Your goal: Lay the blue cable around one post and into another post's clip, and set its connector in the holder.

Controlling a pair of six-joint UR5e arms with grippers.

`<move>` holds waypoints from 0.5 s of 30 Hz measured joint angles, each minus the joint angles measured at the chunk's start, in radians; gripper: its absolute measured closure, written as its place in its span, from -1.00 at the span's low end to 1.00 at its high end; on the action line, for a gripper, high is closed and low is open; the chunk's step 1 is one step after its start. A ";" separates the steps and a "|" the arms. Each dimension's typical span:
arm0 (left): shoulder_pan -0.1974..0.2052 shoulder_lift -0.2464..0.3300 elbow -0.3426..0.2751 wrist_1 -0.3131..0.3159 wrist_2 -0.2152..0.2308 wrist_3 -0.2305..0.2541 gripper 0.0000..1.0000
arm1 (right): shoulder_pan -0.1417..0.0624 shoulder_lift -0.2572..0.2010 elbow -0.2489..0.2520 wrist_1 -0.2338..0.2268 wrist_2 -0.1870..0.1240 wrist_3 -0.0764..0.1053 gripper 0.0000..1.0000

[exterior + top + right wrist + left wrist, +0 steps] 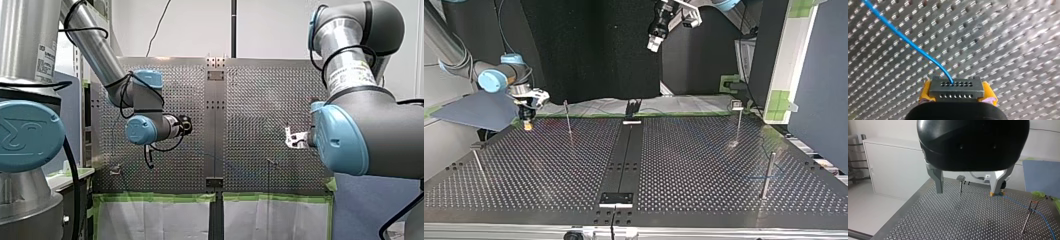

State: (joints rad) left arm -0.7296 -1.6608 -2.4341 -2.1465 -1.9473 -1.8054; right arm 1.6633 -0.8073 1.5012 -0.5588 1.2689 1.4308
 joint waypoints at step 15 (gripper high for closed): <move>0.001 0.000 -0.001 -0.001 0.001 -0.001 -0.84 | 0.102 -0.143 0.000 0.144 0.076 0.031 1.00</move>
State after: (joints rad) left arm -0.7290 -1.6606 -2.4351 -2.1477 -1.9467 -1.8067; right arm 1.7649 -0.9507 1.5012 -0.4152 1.3453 1.4613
